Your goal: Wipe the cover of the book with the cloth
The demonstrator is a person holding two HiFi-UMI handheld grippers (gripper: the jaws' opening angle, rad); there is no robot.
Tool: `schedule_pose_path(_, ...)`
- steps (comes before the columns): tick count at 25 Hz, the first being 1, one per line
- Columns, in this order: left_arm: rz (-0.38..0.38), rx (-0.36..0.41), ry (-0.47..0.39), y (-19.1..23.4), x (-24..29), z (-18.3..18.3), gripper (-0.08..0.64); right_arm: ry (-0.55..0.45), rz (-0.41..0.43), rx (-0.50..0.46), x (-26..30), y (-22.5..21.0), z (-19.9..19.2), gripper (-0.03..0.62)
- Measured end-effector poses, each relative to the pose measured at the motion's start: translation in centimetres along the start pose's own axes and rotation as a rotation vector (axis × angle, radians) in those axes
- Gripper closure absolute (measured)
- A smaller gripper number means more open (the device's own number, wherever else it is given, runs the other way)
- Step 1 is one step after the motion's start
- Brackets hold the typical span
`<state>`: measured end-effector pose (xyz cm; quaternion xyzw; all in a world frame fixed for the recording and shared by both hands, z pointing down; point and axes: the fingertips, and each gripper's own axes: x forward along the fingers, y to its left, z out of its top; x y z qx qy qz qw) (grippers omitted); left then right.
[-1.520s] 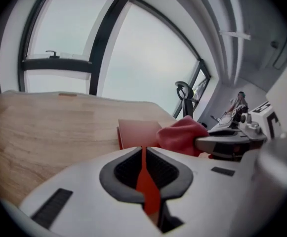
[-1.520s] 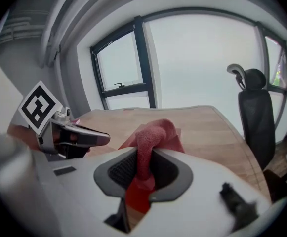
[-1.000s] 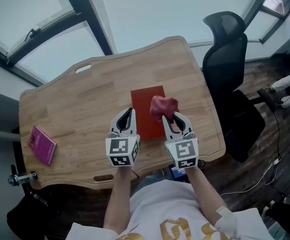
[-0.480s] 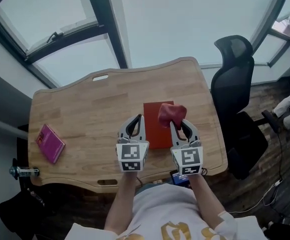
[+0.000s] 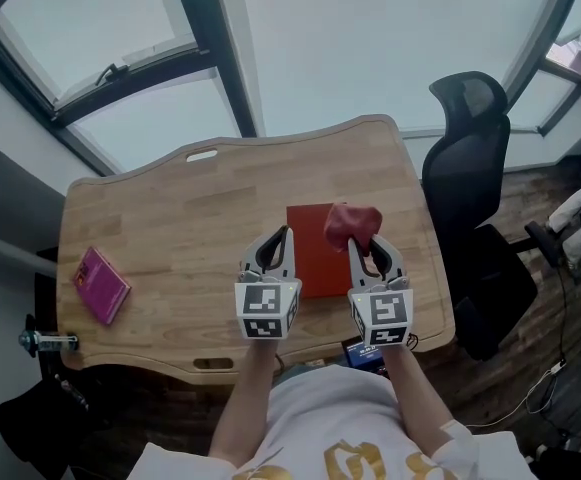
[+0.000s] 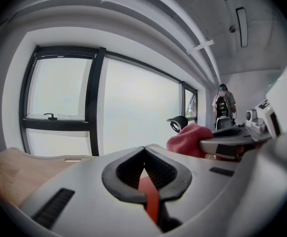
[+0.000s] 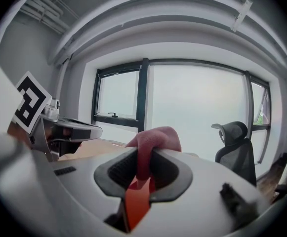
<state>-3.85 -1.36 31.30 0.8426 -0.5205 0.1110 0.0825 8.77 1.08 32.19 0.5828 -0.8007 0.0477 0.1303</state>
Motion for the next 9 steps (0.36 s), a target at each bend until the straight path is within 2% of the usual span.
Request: schedule_pose_path(9,0.007,-0.025,0.005,0.3,-0.27,-0.08,0.548,0.001,0.008,0.001,0.01,0.15,-0.16,0.517)
